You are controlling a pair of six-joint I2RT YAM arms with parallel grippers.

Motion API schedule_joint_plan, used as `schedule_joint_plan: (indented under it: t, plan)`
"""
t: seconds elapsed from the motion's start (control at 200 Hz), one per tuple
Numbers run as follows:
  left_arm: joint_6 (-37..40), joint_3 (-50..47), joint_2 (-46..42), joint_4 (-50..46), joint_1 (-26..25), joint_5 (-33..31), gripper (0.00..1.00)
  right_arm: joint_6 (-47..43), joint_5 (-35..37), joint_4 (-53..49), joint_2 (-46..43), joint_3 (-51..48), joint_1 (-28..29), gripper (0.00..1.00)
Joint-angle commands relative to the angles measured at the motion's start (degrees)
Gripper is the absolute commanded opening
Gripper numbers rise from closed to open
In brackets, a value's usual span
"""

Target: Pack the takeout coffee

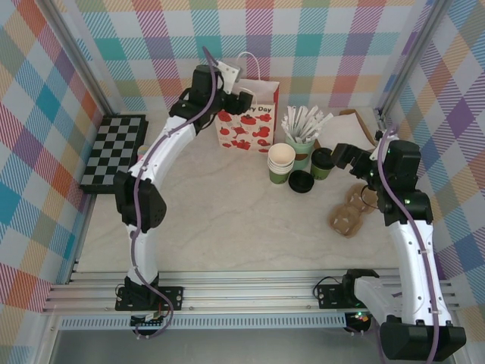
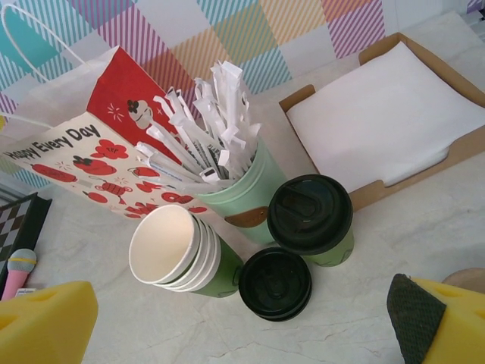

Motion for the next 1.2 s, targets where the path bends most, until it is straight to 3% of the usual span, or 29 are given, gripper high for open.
schedule_joint_plan:
  t: [0.0,0.165,0.335,0.485,0.885,1.06,1.195]
  plan:
    - [3.46,4.73,2.17,0.82,0.37,2.52,0.67,-1.11,0.32,1.36,0.01,-1.11,0.18,1.00]
    - [1.61,5.21,1.87,-2.64,0.34,-2.38,0.22,1.00,-1.64,1.85,-0.02,-1.46,0.21,1.00]
    - [0.78,-0.91,-2.74,-4.52,0.28,-3.69,0.00,3.12,-3.09,3.89,-0.54,-2.96,0.17,1.00]
    - [-1.87,-6.79,-6.88,-4.73,-0.39,-8.56,0.00,5.42,-5.47,5.36,-0.78,-4.49,0.23,1.00]
    - [-15.53,-22.39,-21.56,-11.56,-8.64,-31.82,0.00,4.83,-13.90,6.41,0.19,-4.54,0.26,1.00]
    - [-22.93,-24.11,-25.18,-18.92,-10.57,-35.21,0.00,9.28,-23.98,11.25,3.58,-4.97,1.07,1.00]
    - [-29.64,-26.09,-28.03,-23.54,-12.69,-35.32,0.04,11.49,-24.55,12.59,6.15,-4.63,4.96,1.00]
